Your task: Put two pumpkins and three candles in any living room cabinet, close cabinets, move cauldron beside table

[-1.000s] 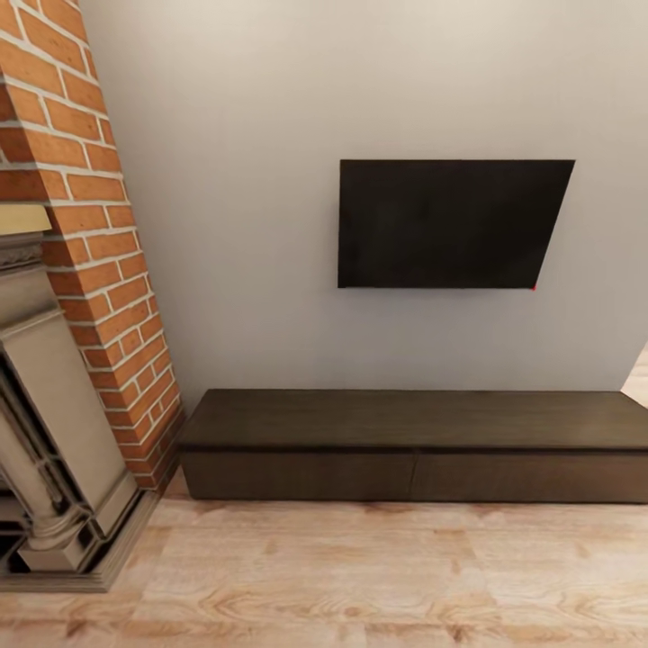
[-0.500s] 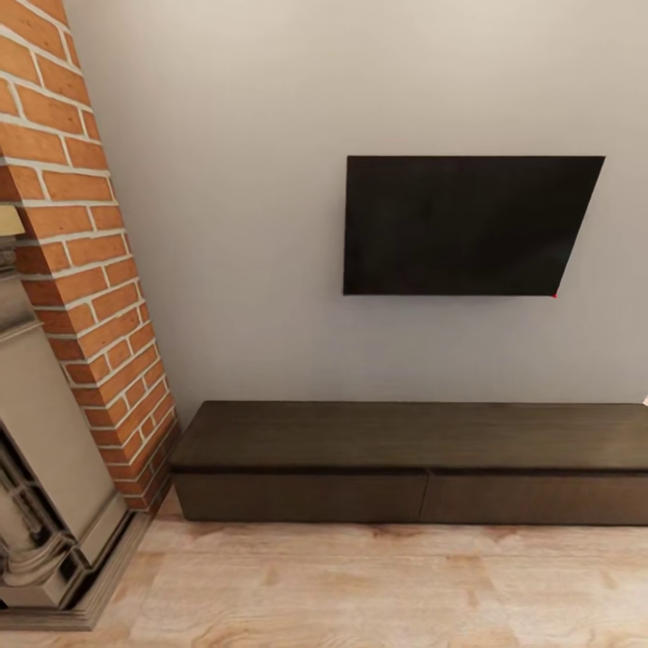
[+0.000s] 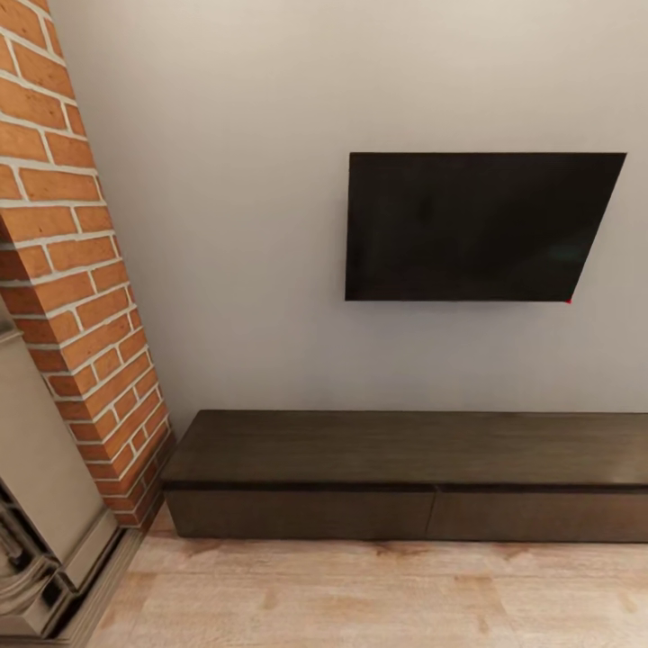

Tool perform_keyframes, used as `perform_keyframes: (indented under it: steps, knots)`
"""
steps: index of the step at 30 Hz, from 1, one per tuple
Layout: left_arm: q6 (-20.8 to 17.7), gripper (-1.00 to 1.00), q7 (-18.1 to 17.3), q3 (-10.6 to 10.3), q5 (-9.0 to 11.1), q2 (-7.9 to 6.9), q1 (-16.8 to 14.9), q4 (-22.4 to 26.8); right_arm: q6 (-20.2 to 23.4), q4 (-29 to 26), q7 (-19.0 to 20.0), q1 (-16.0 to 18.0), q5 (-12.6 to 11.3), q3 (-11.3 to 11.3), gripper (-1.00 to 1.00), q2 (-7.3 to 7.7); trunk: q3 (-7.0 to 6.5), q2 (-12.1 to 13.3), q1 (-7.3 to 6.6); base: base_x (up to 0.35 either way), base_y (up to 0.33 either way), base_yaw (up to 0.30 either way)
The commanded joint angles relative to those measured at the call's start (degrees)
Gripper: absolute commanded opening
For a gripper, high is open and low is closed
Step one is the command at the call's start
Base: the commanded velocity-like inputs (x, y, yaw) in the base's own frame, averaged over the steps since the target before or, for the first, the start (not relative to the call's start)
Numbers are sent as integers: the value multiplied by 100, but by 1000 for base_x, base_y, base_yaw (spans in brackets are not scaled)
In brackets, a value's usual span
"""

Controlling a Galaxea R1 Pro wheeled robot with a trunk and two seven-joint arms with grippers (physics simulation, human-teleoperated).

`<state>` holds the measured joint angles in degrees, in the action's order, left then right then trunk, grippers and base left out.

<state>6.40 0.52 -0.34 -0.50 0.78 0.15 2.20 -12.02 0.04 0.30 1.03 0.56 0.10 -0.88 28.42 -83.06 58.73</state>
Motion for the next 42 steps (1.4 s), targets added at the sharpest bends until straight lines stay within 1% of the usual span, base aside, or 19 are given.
perform_keyframes:
  steps: [1,28,33,40,42]
  knots:
    - [10,100,4,1,-3,1,2,7,-19,5,4,3,5,-1,100,0,5,-2,0,23,0,0]
    - [2,100,-16,11,6,-7,1,9,-24,-8,-1,3,7,10,100,0,5,-2,0,2,0,0]
    - [2,100,-17,8,6,-6,-4,9,-28,-12,-3,3,-2,8,100,0,94,-203,110,0,0,0]
    - [8,100,-18,0,6,-1,-10,23,-28,-17,-3,3,1,11,100,4,94,-203,110,0,0,0]
    - [8,100,-26,-6,6,-4,-18,148,-33,-21,-3,3,23,22,100,10,94,-203,110,0,0,0]
